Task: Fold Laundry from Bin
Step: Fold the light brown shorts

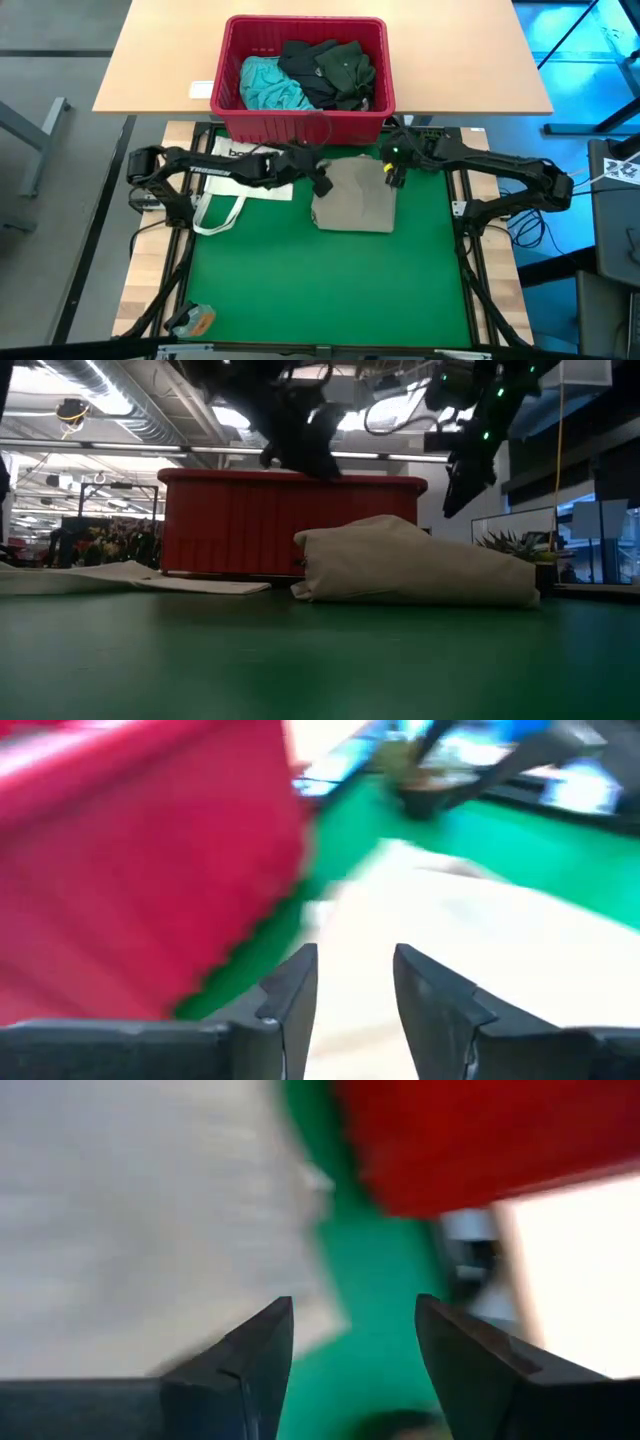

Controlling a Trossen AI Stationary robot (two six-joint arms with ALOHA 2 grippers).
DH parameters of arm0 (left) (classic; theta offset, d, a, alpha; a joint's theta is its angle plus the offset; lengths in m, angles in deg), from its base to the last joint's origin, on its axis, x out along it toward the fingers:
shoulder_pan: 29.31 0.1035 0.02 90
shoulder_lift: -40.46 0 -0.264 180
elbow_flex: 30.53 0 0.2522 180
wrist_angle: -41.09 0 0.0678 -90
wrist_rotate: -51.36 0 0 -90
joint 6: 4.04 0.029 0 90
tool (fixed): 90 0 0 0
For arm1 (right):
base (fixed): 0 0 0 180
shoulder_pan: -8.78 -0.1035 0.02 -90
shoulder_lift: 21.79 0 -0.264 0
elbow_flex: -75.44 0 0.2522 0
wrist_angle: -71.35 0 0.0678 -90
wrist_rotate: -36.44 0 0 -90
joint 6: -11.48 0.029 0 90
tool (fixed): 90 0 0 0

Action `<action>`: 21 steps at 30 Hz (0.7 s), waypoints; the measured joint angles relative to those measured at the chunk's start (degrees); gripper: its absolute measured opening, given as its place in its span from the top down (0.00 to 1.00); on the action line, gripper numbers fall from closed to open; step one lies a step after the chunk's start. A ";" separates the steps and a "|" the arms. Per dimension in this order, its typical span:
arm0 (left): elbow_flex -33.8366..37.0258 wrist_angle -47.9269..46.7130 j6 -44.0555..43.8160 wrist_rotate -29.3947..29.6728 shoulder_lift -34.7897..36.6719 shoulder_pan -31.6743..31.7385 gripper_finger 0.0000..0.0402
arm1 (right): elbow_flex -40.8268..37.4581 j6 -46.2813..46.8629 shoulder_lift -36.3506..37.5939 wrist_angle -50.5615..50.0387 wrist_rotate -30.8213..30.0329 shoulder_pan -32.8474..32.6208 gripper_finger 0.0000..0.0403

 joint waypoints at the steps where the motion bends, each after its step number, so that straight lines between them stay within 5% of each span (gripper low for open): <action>1: 0.00 -0.04 -0.29 -1.91 -0.01 -1.06 0.69 | 0.02 1.04 0.20 -0.54 3.20 -1.42 0.48; 6: 0.00 -0.53 -1.29 -9.98 -1.25 -6.10 0.72 | -1.42 7.14 0.30 -1.84 15.88 -9.20 0.48; 21: 0.00 -0.28 -4.57 -9.03 -13.23 -10.44 0.85 | -16.82 12.13 0.28 16.56 13.22 -22.57 0.48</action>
